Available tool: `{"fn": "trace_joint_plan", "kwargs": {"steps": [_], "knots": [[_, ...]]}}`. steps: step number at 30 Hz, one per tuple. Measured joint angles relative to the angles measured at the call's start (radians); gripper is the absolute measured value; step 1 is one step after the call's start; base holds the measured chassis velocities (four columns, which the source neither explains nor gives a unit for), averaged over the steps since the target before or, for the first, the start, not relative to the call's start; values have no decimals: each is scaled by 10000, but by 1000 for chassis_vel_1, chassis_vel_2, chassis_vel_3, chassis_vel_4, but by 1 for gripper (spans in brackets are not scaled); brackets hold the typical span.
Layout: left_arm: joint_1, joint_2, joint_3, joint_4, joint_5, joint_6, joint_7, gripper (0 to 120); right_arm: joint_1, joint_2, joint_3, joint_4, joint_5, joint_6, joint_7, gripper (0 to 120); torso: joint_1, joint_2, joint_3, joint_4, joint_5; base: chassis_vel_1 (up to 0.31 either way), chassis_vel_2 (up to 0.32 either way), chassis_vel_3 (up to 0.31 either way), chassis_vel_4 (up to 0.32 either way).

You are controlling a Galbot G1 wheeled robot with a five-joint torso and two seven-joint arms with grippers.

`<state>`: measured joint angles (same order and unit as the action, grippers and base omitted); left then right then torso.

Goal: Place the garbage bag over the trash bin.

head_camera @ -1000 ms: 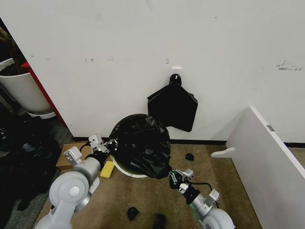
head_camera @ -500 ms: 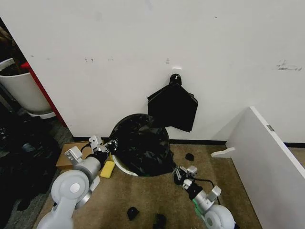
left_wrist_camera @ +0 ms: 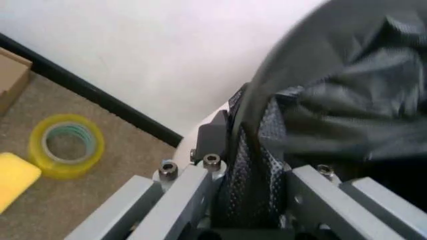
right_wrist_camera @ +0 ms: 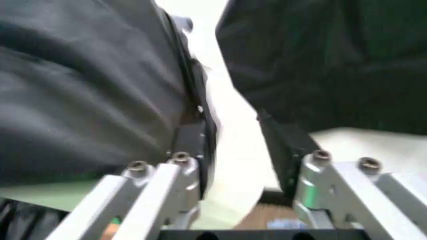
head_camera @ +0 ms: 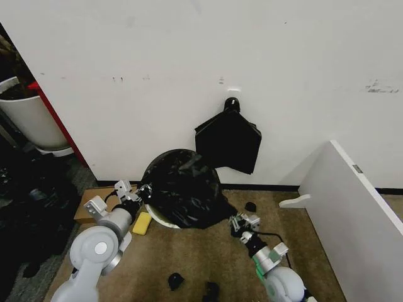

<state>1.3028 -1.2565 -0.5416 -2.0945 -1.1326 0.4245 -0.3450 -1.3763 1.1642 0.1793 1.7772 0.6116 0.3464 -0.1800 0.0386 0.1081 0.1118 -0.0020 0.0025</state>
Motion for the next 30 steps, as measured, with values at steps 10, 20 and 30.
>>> {"fn": "trace_joint_plan", "kwargs": {"steps": [10,20,30], "knots": [[-77,-53,287,334,235,-339,-78,0,-884,-290,-308,2368,-2939,-1245,4388,60,0,0,-1,0,-2,0,0,0,0],[15,-272,720,251,359,-509,-289,0,-1539,-1143,209,2479,-8993,1088,2355,97,-1,0,-1,2,4,0,0,0,0],[109,-616,1197,155,717,-420,-459,0,-1109,-1351,1054,2336,-14172,1863,2213,76,0,0,-1,0,1,0,0,0,0]]}}
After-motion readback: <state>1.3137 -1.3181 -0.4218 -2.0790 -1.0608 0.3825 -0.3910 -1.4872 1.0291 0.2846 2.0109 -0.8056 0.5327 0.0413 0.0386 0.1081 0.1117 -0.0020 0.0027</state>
